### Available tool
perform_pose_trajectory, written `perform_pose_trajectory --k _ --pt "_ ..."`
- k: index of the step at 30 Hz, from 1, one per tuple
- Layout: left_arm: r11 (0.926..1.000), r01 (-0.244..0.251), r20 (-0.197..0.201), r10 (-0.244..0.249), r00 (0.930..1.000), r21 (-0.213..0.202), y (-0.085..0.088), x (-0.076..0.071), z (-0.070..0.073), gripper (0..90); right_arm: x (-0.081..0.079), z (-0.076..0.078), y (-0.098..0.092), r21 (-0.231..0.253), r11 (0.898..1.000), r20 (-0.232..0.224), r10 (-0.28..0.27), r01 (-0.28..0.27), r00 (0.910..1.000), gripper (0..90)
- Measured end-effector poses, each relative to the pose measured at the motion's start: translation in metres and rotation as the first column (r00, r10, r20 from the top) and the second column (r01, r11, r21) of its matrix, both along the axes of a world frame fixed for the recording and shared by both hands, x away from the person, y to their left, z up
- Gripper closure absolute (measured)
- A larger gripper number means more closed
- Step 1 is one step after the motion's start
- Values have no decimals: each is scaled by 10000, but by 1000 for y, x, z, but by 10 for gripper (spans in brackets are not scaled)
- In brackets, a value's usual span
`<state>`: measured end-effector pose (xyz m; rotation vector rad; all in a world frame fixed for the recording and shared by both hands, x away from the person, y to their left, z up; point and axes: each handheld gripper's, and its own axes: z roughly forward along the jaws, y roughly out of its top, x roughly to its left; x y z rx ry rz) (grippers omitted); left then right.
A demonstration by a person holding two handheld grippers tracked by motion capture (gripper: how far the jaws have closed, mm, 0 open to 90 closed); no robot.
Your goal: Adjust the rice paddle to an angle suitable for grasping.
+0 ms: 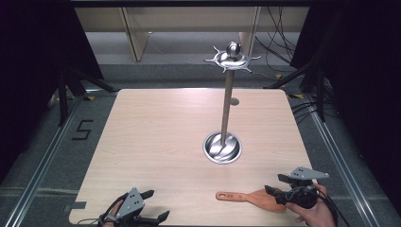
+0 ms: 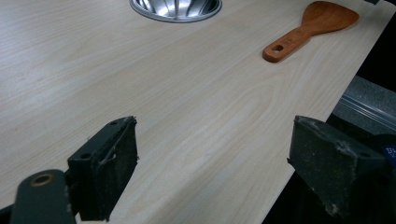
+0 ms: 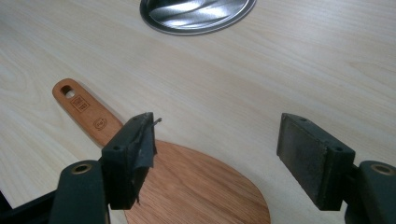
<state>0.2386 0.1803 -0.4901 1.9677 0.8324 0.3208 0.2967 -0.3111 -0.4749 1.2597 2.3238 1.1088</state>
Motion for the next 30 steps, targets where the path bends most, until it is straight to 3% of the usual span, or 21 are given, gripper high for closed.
perform_pose_trajectory --k 12,13,21,22,23,24,25,26,28,29,30 --pt "10000 -24 30 24 10000 29 0 0 0 148 0 0 2 133 9997 120 186 -188 9998 275" --pt "10000 22 -4 -22 10000 39 0 0 0 148 -1 0 5 425 9991 -137 58 -52 9999 274" --pt "9999 -62 29 62 10000 86 0 0 0 148 1 0 5 253 9993 -32 264 -263 9996 271" --pt "10000 -74 15 74 10000 -2 -1 0 0 148 -1 1 7 389 9991 -224 151 -143 9996 270" --pt "9999 4 36 -4 10000 156 0 0 0 148 1 2 6 231 9992 -118 333 -330 9994 269" --pt "9997 133 145 -137 9998 224 0 1 0 148 -1 3 9 396 9991 -339 177 -164 9993 269" --pt "9999 78 120 -79 9999 75 -1 1 0 148 0 3 9 401 9987 -218 314 -305 9993 264" --pt "9996 138 138 -142 9998 237 0 2 0 148 0 7 11 217 9987 -295 465 -459 9985 246" --pt "9995 188 117 -191 9997 238 0 2 0 148 2 7 12 307 9975 -324 648 -638 9974 244" --pt "9992 198 154 -204 9997 336 1 2 0 148 1 9 15 473 9970 -578 643 -616 9963 242" --pt "9993 185 164 -190 9997 318 1 2 0 148 4 11 19 264 9948 -424 997 -986 9941 235"
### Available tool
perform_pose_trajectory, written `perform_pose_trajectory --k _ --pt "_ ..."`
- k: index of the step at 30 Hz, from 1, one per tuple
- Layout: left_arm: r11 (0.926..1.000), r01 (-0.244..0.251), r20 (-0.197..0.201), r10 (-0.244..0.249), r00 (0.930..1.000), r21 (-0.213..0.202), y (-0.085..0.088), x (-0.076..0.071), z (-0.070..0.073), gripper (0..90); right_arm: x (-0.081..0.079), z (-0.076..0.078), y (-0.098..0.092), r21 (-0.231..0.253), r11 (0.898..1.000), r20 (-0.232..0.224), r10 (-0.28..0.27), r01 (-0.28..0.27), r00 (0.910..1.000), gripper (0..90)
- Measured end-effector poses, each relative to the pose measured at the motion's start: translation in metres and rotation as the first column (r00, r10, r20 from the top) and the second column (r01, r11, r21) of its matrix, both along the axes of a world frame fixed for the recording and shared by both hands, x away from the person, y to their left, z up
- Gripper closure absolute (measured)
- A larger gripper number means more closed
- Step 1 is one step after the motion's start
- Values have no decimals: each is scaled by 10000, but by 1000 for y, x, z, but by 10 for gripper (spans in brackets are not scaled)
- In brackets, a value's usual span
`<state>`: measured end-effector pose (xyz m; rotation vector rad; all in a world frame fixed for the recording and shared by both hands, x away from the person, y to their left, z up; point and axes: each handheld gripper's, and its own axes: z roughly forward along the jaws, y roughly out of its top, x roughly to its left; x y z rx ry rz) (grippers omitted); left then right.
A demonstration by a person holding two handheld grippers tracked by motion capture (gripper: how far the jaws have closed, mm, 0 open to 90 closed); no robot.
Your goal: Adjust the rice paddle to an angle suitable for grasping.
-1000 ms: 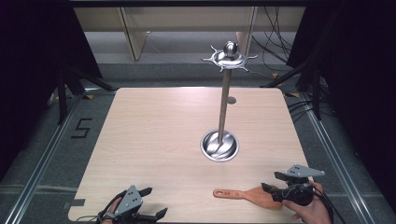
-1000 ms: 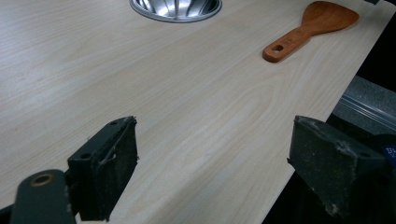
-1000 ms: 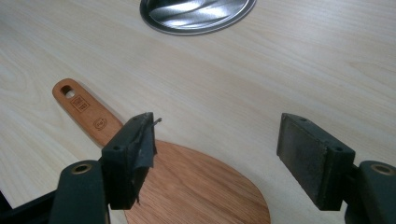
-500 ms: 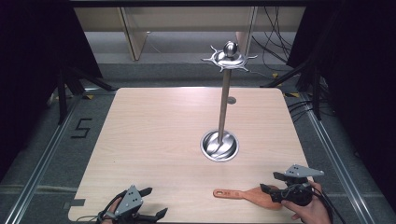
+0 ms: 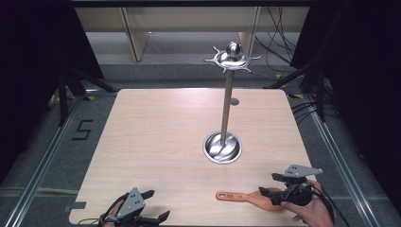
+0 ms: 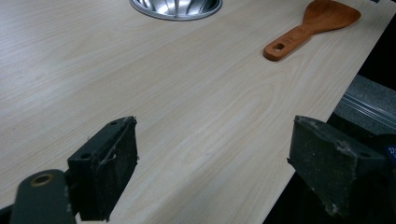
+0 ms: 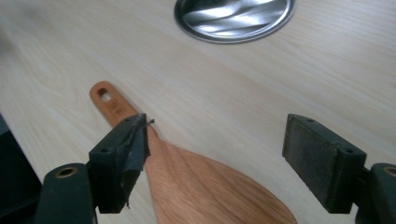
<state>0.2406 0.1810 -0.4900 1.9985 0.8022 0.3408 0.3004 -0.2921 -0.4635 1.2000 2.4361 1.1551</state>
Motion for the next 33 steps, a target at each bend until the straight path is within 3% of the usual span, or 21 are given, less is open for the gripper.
perform_pose_trajectory --k 3,4,6,8,9,10,11,15,16,18,19,20,21,24,25,26,27,28,30,31,33 --pt "9995 -166 -243 160 9996 -255 -1 -1 -1 148 3 4 4 -281 9993 182 244 -239 9995 257" --pt "9999 -10 -77 9 10000 -129 -1 1 -1 148 2 7 8 -339 9988 -81 365 -367 9993 268" --pt "9998 -26 -86 25 10000 -173 -1 0 -1 148 6 11 15 -695 9929 82 972 -964 9952 275" --pt "9999 -34 -71 33 10000 -133 0 1 0 148 9 14 26 -905 9885 177 1229 -1208 9923 299" --pt "9994 -214 -267 207 9994 -287 -1 -1 -1 148 10 16 36 -1356 9799 -46 1468 -1460 9892 319" --pt "9994 -214 -267 207 9994 -287 -1 -1 -1 148 10 16 36 -1356 9799 -46 1468 -1460 9892 319" --pt "9998 -141 -159 139 9998 -128 0 -1 -1 148 12 15 39 -1514 9760 166 1609 -1566 9868 327" --pt "10000 -41 -24 41 10000 -58 0 1 0 148 15 15 59 -1995 9491 -394 2409 -2439 9697 372" --pt "9997 -81 -31 80 10000 -221 -1 0 0 148 15 15 63 -2249 9392 -595 2525 -2594 9658 382" --pt "9997 -72 -33 72 10000 -223 -1 0 0 148 16 12 73 -2526 9300 -626 2596 -2669 9637 386" --pt "9997 -83 -35 83 10000 -246 -1 0 0 148 15 9 81 -2969 9142 -921 2599 -2757 9612 395" --pt "9997 -54 -44 53 10000 -243 0 0 0 148 18 9 83 -3112 8952 -892 3066 -3189 9477 403" --pt "9997 -54 -44 53 10000 -243 0 0 0 148 18 9 83 -3112 8952 -892 3066 -3189 9477 403" --pt "9997 -83 -32 83 10000 -222 0 0 0 148 19 7 91 -3563 8631 -1167 3390 -3579 9335 423" --pt "9997 -113 3 113 9999 -237 0 0 0 148 18 7 94 -3603 8589 -1271 3413 -3639 9313 424" --pt "9999 -70 13 70 10000 -158 0 0 1 148 18 7 99 -3631 8386 -1602 3731 -4061 9138 435" --pt "9999 -70 13 70 10000 -158 0 0 1 148 18 7 99 -3631 8386 -1602 3731 -4061 9138 435" --pt "9999 -96 13 96 10000 -100 0 -1 1 148 19 5 105 -3824 8147 -1695 4019 -4359 8999 450" --pt "9999 -51 6 51 10000 -157 0 0 0 148 18 4 108 -3966 8127 -1893 3825 -4268 9043 455" --pt "9999 -50 16 51 10000 -154 0 0 1 148 20 2 112 -4112 7908 -1935 4103 -4534 8912 475" --pt "9999 -44 9 44 10000 -159 0 -1 0 148 20 1 113 -4132 7866 -2062 4100 -4589 8885 476"
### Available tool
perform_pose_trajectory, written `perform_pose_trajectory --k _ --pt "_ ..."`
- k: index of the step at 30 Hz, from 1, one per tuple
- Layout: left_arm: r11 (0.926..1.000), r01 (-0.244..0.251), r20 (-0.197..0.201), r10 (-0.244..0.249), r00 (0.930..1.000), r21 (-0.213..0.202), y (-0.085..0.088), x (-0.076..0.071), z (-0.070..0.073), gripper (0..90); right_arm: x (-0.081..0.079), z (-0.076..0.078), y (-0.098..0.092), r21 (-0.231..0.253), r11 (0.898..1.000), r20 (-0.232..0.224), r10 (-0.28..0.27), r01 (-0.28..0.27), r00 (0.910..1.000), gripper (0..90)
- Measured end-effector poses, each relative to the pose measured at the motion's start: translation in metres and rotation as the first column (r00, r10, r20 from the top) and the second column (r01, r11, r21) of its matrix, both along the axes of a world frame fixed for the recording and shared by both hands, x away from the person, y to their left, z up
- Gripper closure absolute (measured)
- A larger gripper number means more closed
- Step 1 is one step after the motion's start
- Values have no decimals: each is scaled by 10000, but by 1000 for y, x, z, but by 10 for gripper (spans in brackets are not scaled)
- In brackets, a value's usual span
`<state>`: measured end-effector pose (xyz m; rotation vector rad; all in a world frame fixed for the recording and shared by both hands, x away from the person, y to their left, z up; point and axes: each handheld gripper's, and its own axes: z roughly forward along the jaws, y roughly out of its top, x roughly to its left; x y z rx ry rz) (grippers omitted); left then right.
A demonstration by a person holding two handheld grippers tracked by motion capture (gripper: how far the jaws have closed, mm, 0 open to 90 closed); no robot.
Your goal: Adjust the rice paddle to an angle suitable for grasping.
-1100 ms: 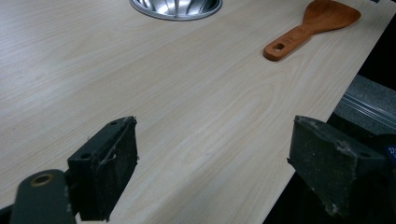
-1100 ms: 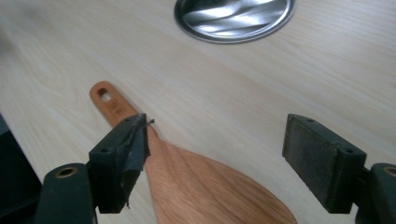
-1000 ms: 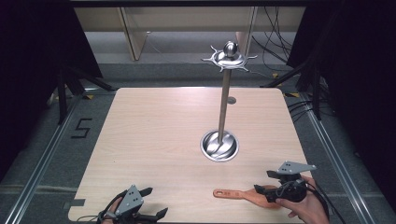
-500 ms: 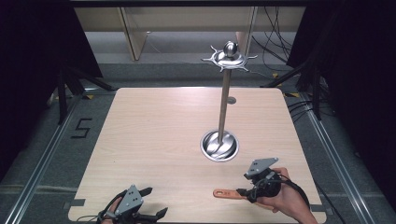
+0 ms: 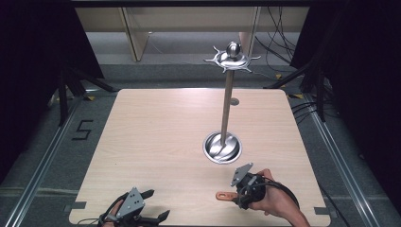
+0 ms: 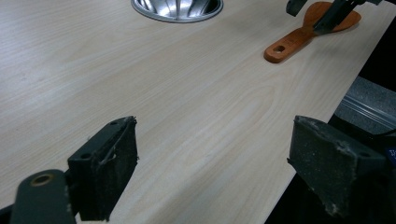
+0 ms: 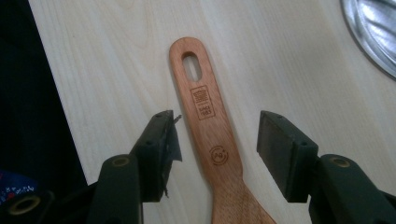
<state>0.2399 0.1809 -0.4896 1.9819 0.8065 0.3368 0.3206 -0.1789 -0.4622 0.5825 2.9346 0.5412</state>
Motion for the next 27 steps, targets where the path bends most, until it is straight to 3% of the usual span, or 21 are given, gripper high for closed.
perform_pose_trajectory --k 11,13,14,16,19,20,24,27 --pt "10000 -19 8 19 10000 -25 0 0 0 148 7 -10 9 -504 9977 -633 416 -448 9971 543" --pt "10000 -37 15 37 10000 -46 0 0 0 148 9 -11 9 -532 9968 -577 568 -599 9967 550" --pt "10000 -27 22 27 10000 -63 0 0 0 148 8 -12 10 -662 9976 -765 136 -187 9970 571" --pt "10000 -2 22 2 10000 -39 0 0 0 148 10 -13 10 -767 9963 -646 339 -388 9973 580" --pt "10000 -37 11 37 10000 -61 0 1 0 148 10 -14 12 -1006 9947 -766 132 -209 9970 598" --pt "10000 -37 13 37 10000 -66 0 1 0 148 12 -15 12 -1036 9933 -706 444 -516 9965 597" --pt "10000 -26 8 26 10000 -72 0 1 0 148 11 -15 14 -1159 9929 -752 200 -286 9970 606" --pt "10000 -14 5 14 10000 -89 0 0 0 148 13 -14 15 -1446 9883 -678 393 -488 9969 660"
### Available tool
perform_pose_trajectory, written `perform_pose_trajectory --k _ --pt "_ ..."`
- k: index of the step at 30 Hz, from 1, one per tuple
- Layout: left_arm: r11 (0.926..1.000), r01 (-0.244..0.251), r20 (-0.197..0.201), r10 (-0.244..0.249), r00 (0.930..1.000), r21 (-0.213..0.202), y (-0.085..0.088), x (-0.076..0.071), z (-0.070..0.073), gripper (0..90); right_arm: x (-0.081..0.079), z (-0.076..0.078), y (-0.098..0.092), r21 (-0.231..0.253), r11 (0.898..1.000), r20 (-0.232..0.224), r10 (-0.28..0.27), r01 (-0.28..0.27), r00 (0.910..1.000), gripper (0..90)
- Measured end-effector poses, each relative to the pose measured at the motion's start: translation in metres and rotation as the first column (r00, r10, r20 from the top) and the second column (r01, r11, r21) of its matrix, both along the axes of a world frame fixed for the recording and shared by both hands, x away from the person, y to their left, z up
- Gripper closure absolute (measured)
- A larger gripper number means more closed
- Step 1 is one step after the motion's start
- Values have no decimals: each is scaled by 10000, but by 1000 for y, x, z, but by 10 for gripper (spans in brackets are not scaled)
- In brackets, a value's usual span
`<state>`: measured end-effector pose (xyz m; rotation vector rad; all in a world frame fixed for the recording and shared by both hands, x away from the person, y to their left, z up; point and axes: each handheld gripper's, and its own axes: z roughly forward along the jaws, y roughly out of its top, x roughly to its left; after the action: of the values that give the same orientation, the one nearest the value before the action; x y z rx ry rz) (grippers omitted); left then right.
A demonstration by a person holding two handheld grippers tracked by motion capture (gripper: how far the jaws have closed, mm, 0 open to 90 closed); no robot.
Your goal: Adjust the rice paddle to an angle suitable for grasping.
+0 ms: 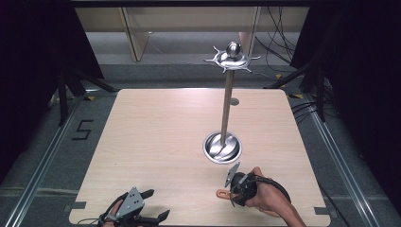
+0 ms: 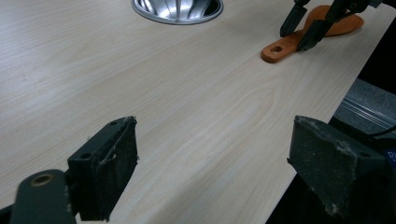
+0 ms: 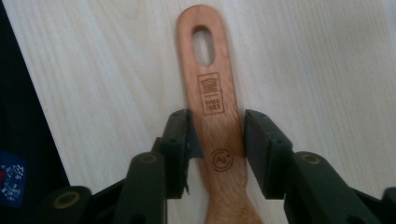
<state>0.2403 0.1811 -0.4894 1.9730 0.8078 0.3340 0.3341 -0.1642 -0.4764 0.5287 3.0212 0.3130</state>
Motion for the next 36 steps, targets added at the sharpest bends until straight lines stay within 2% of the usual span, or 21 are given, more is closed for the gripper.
perform_pose_trajectory --k 2,5,6,7,8,9,10,11,12,15,17,19,21,22,23,25,26,29,30,31,36 --pt "10000 29 -26 -28 10000 29 0 0 0 148 1 0 0 -79 9999 10 -142 142 9999 659" --pt "10000 -7 7 7 10000 11 0 0 0 148 7 1 -3 -104 9999 -375 -107 103 9992 661" --pt "10000 28 -28 -28 10000 27 0 0 0 148 8 1 -4 -112 9999 -359 -113 109 9993 661" --pt "10000 -33 -13 33 10000 -46 0 0 0 148 9 1 -5 -169 9997 -345 -174 169 9993 660" --pt "9994 -237 -230 231 9995 -250 -2 -1 -1 148 8 1 -5 -210 9988 -384 -459 451 9982 661" --pt "9995 -225 -209 220 9995 -240 -2 -1 -1 148 9 2 -5 -235 9986 -464 -491 481 9977 661" --pt "9998 -134 -159 132 9998 -127 -1 -1 -1 148 12 1 -5 -233 9997 -393 50 -59 9992 661" --pt "10000 -2 -7 2 10000 18 0 0 0 148 12 1 -5 -233 9997 -393 50 -59 9992 661" --pt "10000 -15 -9 15 10000 24 0 0 0 148 12 1 -3 -409 9991 -444 -151 133 9989 661" --pt "9999 -114 -157 112 9998 -104 -1 -1 0 148 12 2 -2 -542 9985 -444 -86 61 9990 661" --pt "10000 3 -1 -3 10000 12 0 0 0 148 12 2 0 -647 9978 -356 -134 111 9993 662" --pt "9994 -209 -197 204 9996 -261 -1 -1 -1 148 12 2 0 -711 9974 -299 -105 83 9995 662" --pt "9994 -219 -201 214 9996 -250 -1 -1 -1 148 12 2 0 -809 9967 -88 -95 88 9999 662" --pt "10000 -67 -92 66 9999 -61 0 -1 0 148 11 1 0 -717 9973 159 -147 158 9998 662" --pt "10000 -39 -5 39 10000 44 0 0 0 148 10 1 0 -886 9959 206 -155 172 9997 663" --pt "10000 25 -9 -25 10000 18 0 0 0 148 9 2 0 -877 9960 189 -180 196 9997 662" --pt "10000 44 -5 -44 10000 52 0 0 0 148 9 3 -1 -904 9958 451 -103 143 9989 663" --pt "10000 52 -29 -52 10000 33 0 0 0 148 10 5 -2 -885 9961 407 88 -52 9991 663" --pt "9997 -179 -183 177 9997 -149 -1 -1 0 148 7 10 -2 -898 9953 496 -320 364 9983 663" --pt "9997 -179 -183 177 9997 -149 -1 -1 0 148 7 10 -2 -898 9953 496 -320 364 9983 663" --pt "9998 -143 -156 141 9998 -117 -1 -1 0 148 7 22 -11 -345 9985 845 -390 420 9957 663"
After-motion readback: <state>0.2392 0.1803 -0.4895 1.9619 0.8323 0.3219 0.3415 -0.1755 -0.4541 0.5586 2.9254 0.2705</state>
